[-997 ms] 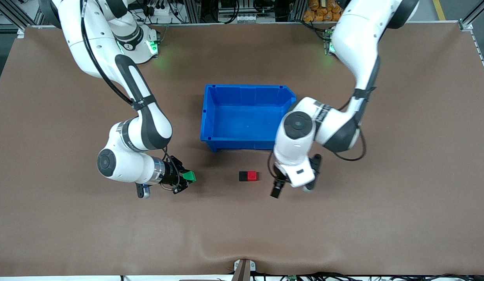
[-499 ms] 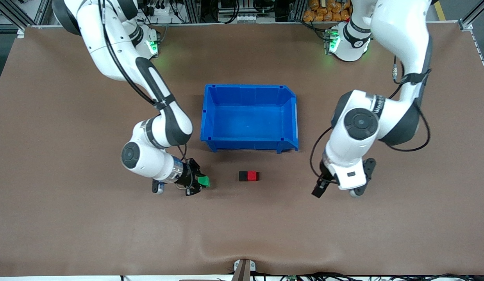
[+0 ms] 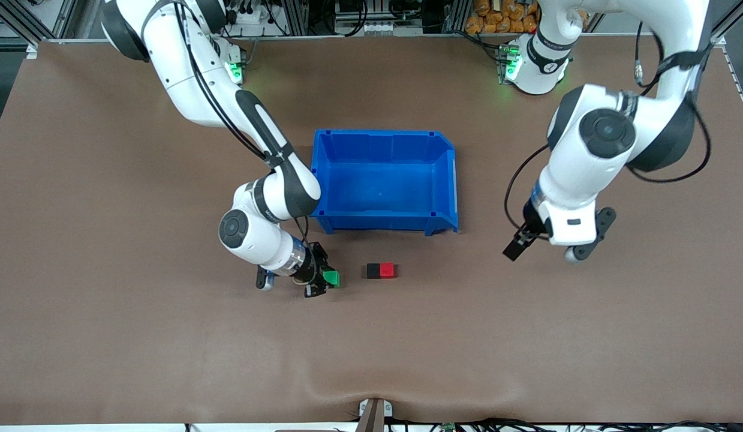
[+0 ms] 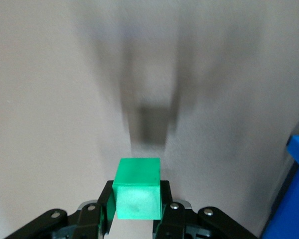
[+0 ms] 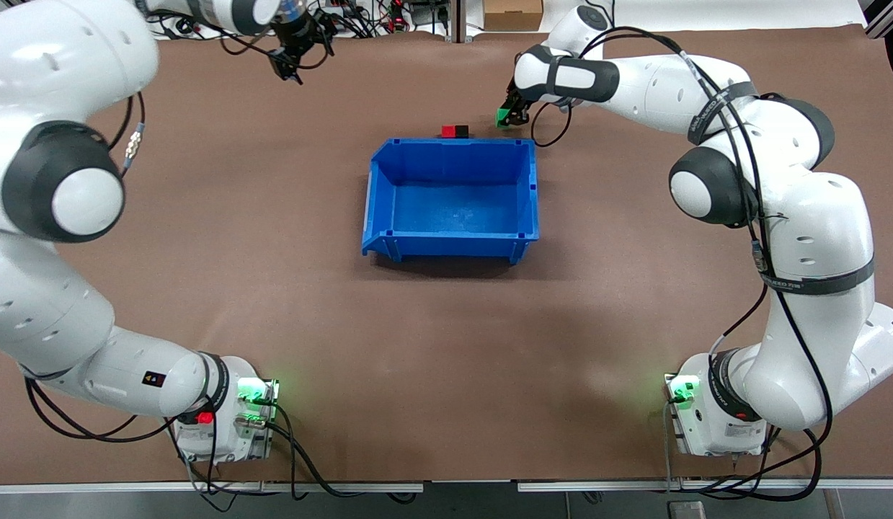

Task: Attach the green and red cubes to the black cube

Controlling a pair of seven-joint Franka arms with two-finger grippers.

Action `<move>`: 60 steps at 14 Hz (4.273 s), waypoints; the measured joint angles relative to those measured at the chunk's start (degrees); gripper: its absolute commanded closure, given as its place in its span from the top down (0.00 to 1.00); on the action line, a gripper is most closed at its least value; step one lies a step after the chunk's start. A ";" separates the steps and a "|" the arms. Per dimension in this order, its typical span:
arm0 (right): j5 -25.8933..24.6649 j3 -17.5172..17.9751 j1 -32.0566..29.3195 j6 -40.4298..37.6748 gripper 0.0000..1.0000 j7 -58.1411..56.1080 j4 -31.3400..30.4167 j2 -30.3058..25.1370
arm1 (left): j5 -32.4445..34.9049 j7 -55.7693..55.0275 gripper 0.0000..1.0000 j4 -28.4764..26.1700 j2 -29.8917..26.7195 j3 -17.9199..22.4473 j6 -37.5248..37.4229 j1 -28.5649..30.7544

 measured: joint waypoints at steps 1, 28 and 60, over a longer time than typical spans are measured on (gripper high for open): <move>0.00 0.00 0.50 0.00 0.00 0.75 0.40 0.35 | -0.33 2.37 1.00 -0.80 -1.52 -0.01 0.00 1.14; -0.08 -2.56 1.02 3.04 1.00 -2.19 7.25 4.91 | -4.50 72.87 1.00 9.37 -13.53 0.39 -34.71 14.99; -14.31 -3.24 -26.10 -52.94 1.00 -59.56 14.02 -16.63 | -4.51 70.06 1.00 11.97 -11.82 0.22 -33.40 16.28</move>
